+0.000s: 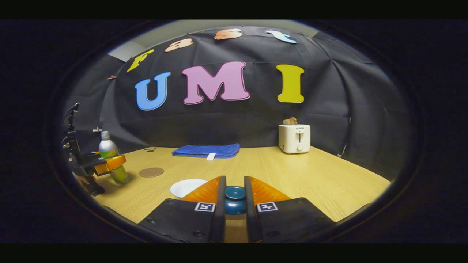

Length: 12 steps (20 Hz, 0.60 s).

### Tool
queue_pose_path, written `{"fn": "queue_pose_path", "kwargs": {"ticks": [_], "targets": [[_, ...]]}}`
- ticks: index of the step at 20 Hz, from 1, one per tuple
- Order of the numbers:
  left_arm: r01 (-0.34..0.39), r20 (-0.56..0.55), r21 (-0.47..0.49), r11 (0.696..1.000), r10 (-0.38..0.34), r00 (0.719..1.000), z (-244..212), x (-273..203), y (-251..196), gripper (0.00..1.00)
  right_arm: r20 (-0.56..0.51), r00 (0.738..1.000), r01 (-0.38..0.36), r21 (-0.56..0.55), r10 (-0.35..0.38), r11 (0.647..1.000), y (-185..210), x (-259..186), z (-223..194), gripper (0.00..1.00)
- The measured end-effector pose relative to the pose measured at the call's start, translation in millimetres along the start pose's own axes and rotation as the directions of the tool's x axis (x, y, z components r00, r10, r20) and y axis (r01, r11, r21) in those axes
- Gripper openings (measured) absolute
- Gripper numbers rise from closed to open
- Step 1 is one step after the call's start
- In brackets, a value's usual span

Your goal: Open the teacup lid with one hand, grasp the water bottle and pour water into the teacup with the other hand; after pouring, place the water bottle on the coaster and then close the teacup lid.

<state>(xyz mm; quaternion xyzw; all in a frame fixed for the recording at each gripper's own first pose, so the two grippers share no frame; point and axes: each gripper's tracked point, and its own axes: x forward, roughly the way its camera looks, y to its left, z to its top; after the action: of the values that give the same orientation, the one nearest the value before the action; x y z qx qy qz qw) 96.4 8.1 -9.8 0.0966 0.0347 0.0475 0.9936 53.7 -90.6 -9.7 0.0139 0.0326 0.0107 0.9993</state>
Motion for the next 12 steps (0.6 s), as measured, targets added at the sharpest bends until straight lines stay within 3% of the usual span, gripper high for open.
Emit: {"fn": "queue_pose_path", "kwargs": {"ticks": [2,3,5,6,8,12], "targets": [[0.044,-0.001,0.081,0.996,-0.044,0.999,7.9,4.3,-16.2,0.80,0.026,1.000,0.010,-0.002,-0.010,1.000,-4.8,-0.4,2.9,0.23],[0.071,-0.001,0.140,0.988,-0.072,0.997,13.4,8.2,-25.8,0.80,0.044,0.999,0.021,-0.014,-0.021,1.000,-8.2,-2.1,6.5,0.27],[0.096,0.006,0.267,0.959,-0.102,0.995,25.8,13.4,-38.9,0.80,0.072,0.996,0.050,-0.040,-0.047,0.998,-16.2,-1.7,10.5,0.22],[0.113,0.008,0.324,0.939,-0.122,0.992,29.3,16.4,-46.1,0.80,0.066,0.997,0.047,-0.043,-0.044,0.998,-13.2,-1.0,7.6,0.26],[0.152,0.003,0.428,0.891,-0.170,0.986,33.1,19.2,-65.1,0.80,0.068,0.997,0.043,-0.045,-0.040,0.998,-15.1,-1.2,9.9,0.23],[0.222,-0.042,0.620,0.753,-0.251,0.967,29.4,31.1,-99.3,0.79,0.068,0.997,0.042,-0.045,-0.038,0.998,-18.5,-0.3,9.8,0.30]]}}
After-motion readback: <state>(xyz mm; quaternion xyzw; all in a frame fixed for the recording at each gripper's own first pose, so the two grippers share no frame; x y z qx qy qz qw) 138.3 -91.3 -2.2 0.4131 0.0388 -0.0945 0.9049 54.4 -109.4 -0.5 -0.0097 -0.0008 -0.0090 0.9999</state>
